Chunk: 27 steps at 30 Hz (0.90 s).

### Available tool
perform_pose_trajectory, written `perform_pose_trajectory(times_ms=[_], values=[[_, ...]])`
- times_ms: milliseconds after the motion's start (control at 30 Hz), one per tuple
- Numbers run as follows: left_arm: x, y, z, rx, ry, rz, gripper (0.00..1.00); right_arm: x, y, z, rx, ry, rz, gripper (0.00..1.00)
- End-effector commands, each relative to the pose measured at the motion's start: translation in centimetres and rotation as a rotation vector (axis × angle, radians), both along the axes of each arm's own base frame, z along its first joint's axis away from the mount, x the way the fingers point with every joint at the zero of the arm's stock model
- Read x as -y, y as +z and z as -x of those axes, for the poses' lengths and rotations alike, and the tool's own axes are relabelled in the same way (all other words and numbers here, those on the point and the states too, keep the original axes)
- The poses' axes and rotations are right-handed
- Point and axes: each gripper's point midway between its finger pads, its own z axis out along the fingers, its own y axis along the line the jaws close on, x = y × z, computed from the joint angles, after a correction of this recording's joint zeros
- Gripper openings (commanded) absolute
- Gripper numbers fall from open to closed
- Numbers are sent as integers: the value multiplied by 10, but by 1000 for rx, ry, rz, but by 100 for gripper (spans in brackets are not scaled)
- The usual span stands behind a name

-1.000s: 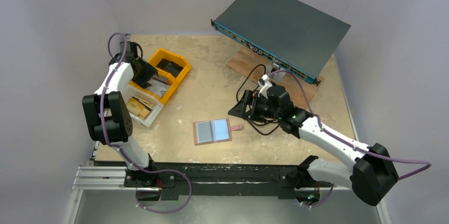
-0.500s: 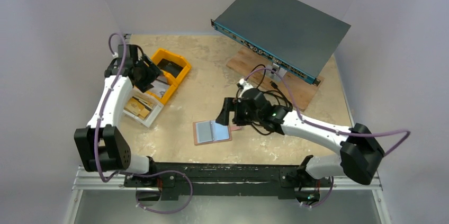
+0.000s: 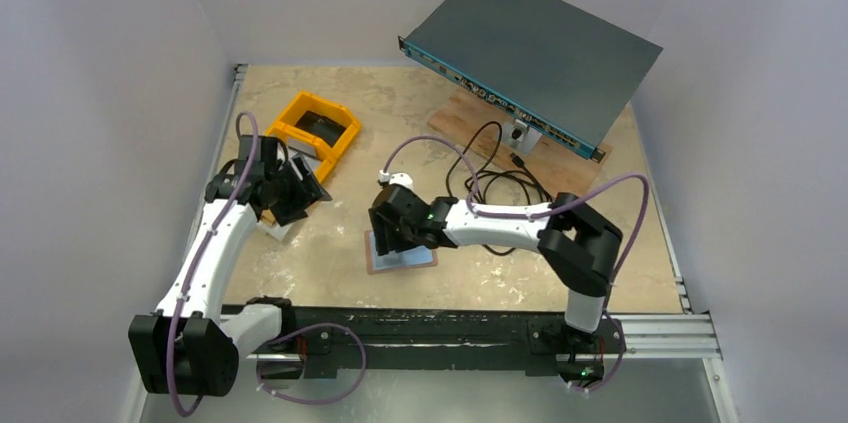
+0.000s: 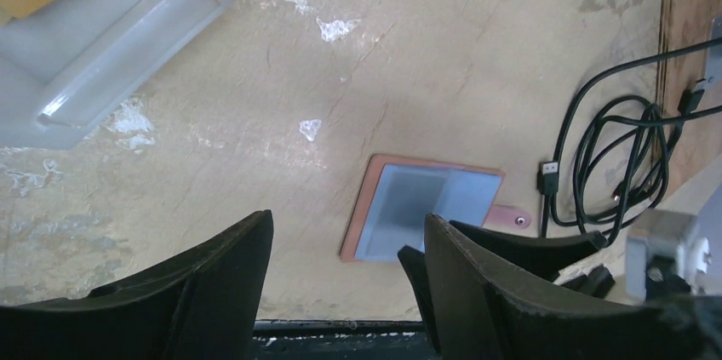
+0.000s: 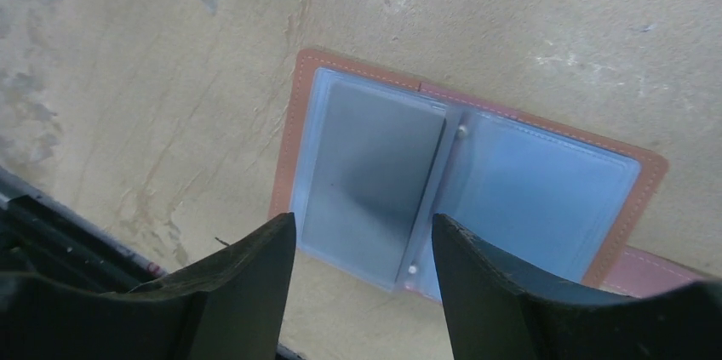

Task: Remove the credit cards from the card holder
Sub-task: Remove the credit card from the card holder.

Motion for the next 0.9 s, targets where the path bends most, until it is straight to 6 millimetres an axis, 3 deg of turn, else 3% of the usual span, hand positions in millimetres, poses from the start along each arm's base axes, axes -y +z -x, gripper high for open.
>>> perform_pose_trajectory(times_ms=[0, 167, 367, 533, 733, 867], values=[[6, -2, 14, 12, -54, 21, 65, -6, -2, -9, 41, -23, 81, 58], [15, -12, 22, -4, -76, 70, 65, -7, -23, -10, 22, -23, 164, 53], [20, -20, 25, -12, -95, 94, 65, 5, -46, -8, -13, -43, 271, 48], [30, -28, 29, -35, -139, 108, 64, 10, -65, 3, -70, -27, 285, 29], [58, -43, 37, -84, -222, 135, 60, 17, -76, 12, -140, -21, 201, 13], [87, -51, 42, -108, -298, 161, 53, 15, -73, 12, -160, -4, 111, 10]])
